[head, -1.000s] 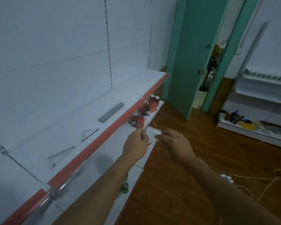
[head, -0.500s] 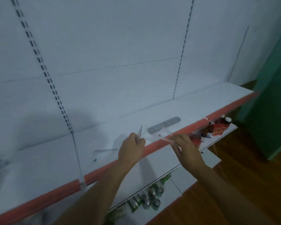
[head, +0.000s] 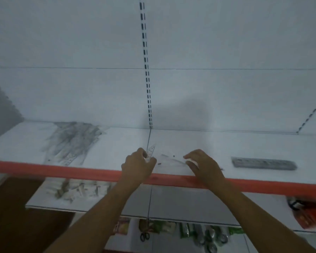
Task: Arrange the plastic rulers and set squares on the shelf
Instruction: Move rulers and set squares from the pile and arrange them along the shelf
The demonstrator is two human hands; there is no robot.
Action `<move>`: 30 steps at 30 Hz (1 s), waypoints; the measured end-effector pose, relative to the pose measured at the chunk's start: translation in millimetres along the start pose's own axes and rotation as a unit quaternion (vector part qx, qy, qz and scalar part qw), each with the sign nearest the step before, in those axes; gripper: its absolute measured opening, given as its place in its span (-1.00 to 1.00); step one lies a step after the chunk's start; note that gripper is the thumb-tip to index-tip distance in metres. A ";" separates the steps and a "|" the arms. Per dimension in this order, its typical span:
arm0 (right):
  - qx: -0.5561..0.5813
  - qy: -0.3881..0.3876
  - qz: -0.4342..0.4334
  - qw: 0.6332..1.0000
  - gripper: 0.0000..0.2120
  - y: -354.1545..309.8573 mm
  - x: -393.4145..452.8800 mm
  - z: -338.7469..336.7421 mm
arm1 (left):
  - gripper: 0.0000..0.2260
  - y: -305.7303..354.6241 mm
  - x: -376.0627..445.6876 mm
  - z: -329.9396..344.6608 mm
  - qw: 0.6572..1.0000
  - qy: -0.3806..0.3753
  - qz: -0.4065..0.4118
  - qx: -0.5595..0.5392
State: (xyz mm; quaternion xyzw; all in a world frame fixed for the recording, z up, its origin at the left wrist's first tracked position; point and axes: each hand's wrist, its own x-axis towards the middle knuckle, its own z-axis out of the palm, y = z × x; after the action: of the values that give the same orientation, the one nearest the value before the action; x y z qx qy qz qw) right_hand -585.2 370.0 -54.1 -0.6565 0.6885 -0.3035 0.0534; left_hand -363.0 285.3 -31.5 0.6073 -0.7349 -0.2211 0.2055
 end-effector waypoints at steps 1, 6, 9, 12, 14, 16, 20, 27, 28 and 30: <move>0.002 -0.004 -0.013 1.000 -0.85 -2.9 7.0 4.3 | -0.77 -4.9 2.3 -2.4 1.000 0.007 -0.002 0.005; -0.021 -0.072 -0.042 0.996 -0.84 -10.8 31.2 23.1 | -0.70 -16.2 13.8 -5.5 1.000 0.013 -0.001 -0.001; -0.025 -0.096 -0.027 0.995 -0.83 -9.1 38.0 33.2 | -0.71 -18.9 21.6 0.3 1.000 0.008 -0.004 -0.019; -0.033 -0.116 -0.027 0.992 -0.83 -4.3 41.9 40.8 | -0.74 -21.6 28.6 7.2 0.999 0.002 -0.006 -0.043; -0.050 -0.135 -0.039 0.989 -0.82 -1.2 43.7 45.1 | -0.76 -22.3 32.5 10.3 0.998 0.000 -0.006 -0.057; -0.057 -0.144 -0.047 0.987 -0.82 -0.3 43.8 49.7 | -0.77 -23.3 33.0 12.0 0.998 -0.001 -0.006 -0.064; -0.076 -0.141 -0.066 0.985 -0.77 -3.5 43.2 52.2 | -0.70 -28.0 26.9 11.9 0.997 -0.004 -0.012 -0.073; -0.082 -0.153 -0.085 0.981 -0.63 0.3 40.9 44.0 | -0.67 -18.9 8.6 3.6 0.996 0.030 -0.033 -0.074; -0.085 -0.148 -0.085 0.982 -0.70 -0.7 41.2 43.6 | -0.68 -15.8 7.1 3.7 0.996 0.033 -0.033 -0.072; -0.097 -0.143 -0.085 0.981 -0.74 -2.2 44.2 43.9 | -0.73 -9.1 5.2 4.2 0.997 0.035 -0.032 -0.064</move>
State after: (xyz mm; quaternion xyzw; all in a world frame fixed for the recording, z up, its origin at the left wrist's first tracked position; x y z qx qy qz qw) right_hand -568.4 313.4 -74.3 -0.7511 0.6418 -0.1419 0.0614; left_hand -359.1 279.0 -39.9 0.6232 -0.6918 -0.2527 0.2631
